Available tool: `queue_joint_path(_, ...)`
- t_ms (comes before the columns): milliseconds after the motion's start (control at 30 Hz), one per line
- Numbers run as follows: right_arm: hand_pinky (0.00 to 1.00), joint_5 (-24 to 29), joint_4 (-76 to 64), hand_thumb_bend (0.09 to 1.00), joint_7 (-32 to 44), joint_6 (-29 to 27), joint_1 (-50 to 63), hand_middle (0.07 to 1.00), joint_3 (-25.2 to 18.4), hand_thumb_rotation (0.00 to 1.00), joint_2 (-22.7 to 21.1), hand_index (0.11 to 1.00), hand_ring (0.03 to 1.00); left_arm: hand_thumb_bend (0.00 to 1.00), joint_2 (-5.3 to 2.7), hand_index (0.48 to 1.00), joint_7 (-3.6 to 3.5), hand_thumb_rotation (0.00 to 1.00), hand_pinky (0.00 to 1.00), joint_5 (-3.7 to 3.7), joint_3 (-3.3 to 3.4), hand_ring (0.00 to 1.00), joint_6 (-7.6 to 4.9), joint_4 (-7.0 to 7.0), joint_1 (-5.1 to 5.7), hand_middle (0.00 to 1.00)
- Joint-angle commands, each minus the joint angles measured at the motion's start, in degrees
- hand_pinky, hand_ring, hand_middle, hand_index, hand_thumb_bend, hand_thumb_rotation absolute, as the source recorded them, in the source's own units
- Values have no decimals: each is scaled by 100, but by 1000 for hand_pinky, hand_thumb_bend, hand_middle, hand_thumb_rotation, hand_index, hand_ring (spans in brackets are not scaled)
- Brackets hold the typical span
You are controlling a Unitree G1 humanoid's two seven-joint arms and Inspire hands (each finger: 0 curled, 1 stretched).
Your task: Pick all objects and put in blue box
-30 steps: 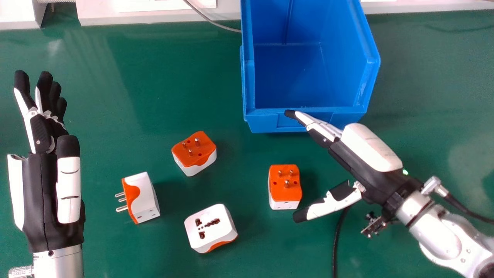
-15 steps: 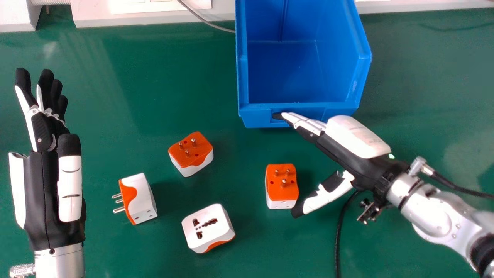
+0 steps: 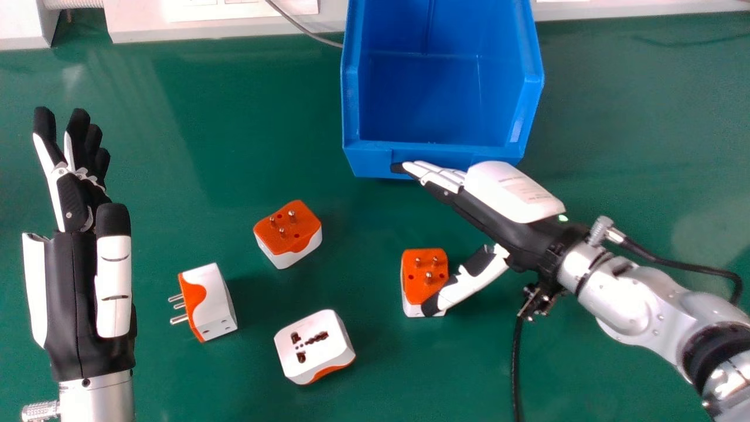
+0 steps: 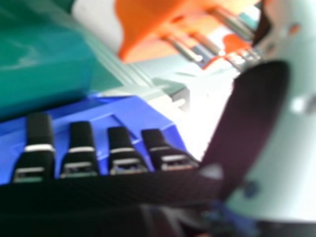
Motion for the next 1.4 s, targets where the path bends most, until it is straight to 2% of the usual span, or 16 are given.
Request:
queue_joint_path(0,787,-262,70,1000,222,289,-10,926,276,361,196,940,872,550,14,1000,16,949,1000,11,-2,1000,-115,-91,-19,1000)
queue_joint_path(100,789,-389,22,1000,335,471,18,921,512,366,326,940,863,547,6,1000,34,951,1000,16,-2,1000,-105,-151,10,1000)
queue_joint_path(200,791,-564,-77,1000,528,749,66,920,821,369,455,940,860,543,-7,1000,75,954,1000,56,2,1000,-111,-196,27,1000)
queue_joint_path(433,774,-972,-825,1000,1176,1491,207,924,1520,372,440,938,868,515,4,1000,146,974,1000,135,17,1000,-118,-155,11,1000)
queue_joint_path(567,759,-975,-1396,1000,1600,1952,402,926,1693,371,344,940,883,504,1,999,182,987,1000,186,25,1000,-111,-190,22,1000)
queue_joint_path(700,759,-898,-1581,1000,1697,2182,485,935,1723,357,304,945,900,495,1,999,195,995,1000,183,-5,1000,-113,-208,32,1000)
queue_joint_path(867,751,-925,-1704,1000,1199,2153,590,938,1722,340,227,947,895,491,28,999,166,999,1000,134,-22,1000,-164,-95,-8,1000)
queue_joint_path(967,713,-885,-1536,1000,680,1940,656,903,1689,321,260,915,850,490,32,999,162,1000,1000,138,-26,1000,-180,-79,-9,1000)
queue_joint_path(1133,538,-814,-1422,1000,307,1611,643,784,1647,251,238,834,690,485,38,999,163,1000,1000,151,-31,1000,-191,-108,6,1000)
queue_joint_path(1367,443,-694,-1540,1000,114,1344,680,719,1531,230,200,793,599,482,40,998,162,1000,1000,133,-25,1000,-173,-78,-13,1000)
